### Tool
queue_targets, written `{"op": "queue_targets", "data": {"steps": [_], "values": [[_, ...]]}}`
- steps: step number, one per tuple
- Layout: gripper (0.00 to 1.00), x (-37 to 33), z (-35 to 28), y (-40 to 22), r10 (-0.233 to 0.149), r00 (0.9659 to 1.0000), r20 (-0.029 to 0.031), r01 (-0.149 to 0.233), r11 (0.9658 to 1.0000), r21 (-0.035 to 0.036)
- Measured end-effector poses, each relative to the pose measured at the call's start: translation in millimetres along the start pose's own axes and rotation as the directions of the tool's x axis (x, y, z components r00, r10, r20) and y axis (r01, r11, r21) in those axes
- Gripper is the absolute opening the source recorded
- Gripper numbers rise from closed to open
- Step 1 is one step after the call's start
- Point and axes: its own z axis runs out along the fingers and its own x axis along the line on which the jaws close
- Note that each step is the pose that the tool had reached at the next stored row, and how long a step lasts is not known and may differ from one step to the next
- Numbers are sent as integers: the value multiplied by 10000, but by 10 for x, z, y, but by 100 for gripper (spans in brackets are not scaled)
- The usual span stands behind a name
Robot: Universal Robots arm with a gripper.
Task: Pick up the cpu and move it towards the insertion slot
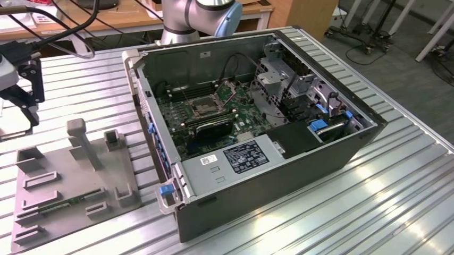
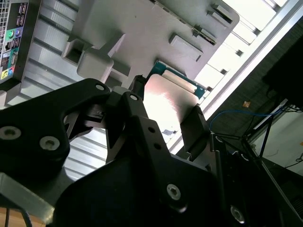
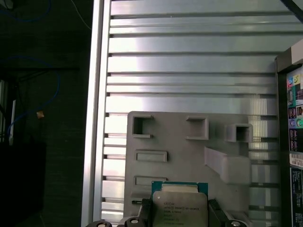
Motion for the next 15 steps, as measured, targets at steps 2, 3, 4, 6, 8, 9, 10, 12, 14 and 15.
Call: {"op": "queue_targets", "data": {"steps": [2, 3, 4, 6, 8, 9, 10, 12, 14, 15], "values": [[55, 0, -25, 1, 1, 10000, -1, -1, 10000, 1], [55, 0, -37, 1, 0, 10000, 0, 0, 10000, 0], [55, 0, -48, 2, 0, 10000, 0, 0, 10000, 0], [55, 0, -68, 3, 0, 10000, 0, 0, 10000, 0], [55, 0, -86, 3, 0, 10000, 0, 0, 10000, 0], [55, 0, -94, 4, 0, 10000, 0, 0, 10000, 0], [55, 0, -100, 4, 0, 10000, 0, 0, 10000, -1], [55, 0, -103, 4, 0, 10000, 2, 0, 10000, -2], [55, -1, -106, 4, 0, 10000, 0, 0, 10000, 0], [55, -1, -106, 4, 0, 10000, 1, 0, 10000, -1]]}}
